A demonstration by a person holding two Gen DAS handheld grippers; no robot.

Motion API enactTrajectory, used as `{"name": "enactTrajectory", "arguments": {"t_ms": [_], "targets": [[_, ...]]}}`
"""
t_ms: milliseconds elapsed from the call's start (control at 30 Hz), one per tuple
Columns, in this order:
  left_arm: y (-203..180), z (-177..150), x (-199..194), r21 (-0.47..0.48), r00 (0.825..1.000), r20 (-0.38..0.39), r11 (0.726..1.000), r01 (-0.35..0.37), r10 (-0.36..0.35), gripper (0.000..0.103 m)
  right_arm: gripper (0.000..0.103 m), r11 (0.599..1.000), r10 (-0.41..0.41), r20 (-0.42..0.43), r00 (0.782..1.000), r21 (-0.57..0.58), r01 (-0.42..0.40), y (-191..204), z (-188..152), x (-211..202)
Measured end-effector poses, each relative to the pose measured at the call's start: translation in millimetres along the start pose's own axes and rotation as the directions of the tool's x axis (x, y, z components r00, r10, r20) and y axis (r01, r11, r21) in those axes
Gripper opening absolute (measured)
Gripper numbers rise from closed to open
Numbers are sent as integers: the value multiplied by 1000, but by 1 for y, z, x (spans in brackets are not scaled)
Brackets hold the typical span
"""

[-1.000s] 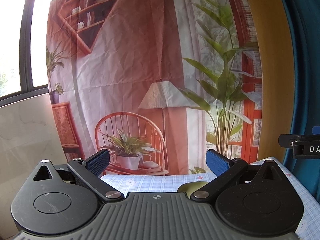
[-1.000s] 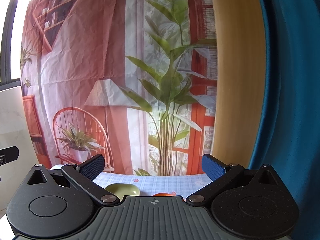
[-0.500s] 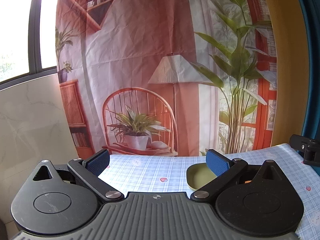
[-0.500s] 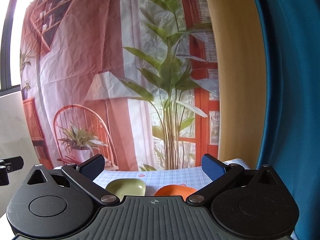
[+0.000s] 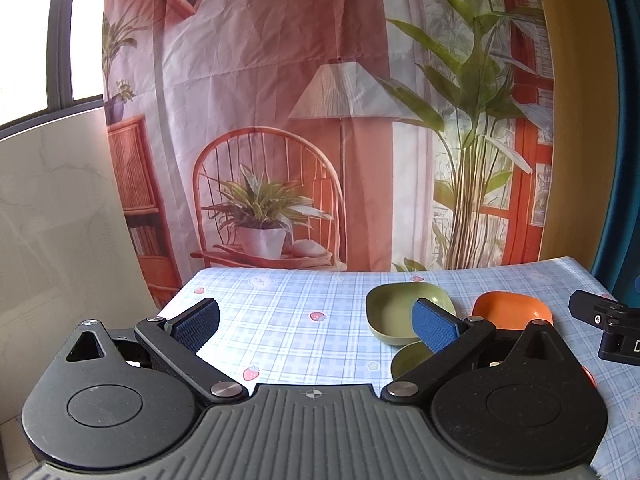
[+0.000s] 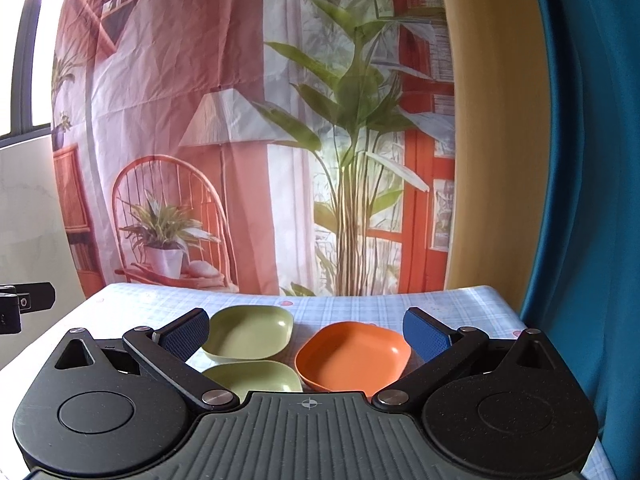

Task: Organize plates and bowls
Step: 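Move both grippers forward over the red bowls on the table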

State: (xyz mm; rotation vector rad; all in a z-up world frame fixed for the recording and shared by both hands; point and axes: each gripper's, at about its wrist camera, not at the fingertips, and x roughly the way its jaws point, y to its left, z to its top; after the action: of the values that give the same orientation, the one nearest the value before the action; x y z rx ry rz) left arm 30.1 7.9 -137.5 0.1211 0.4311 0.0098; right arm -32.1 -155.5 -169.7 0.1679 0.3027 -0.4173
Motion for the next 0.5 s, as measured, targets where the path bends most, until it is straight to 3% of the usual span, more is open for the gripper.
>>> {"name": "enactTrajectory", "arguments": {"t_ms": [200, 367, 500], "targets": [[3, -17, 10, -26, 999, -26, 999, 27, -28, 103, 103, 999, -14, -21, 1000, -32, 14, 4, -18, 4], [4, -30, 16, -27, 998, -43, 999, 33, -34, 103, 103, 1000, 28, -35, 999, -13, -28, 4, -29, 5], [10, -38, 20, -56, 997, -66, 998, 38, -42, 103, 103, 999, -10, -41, 999, -46, 8, 7, -38, 6]]}}
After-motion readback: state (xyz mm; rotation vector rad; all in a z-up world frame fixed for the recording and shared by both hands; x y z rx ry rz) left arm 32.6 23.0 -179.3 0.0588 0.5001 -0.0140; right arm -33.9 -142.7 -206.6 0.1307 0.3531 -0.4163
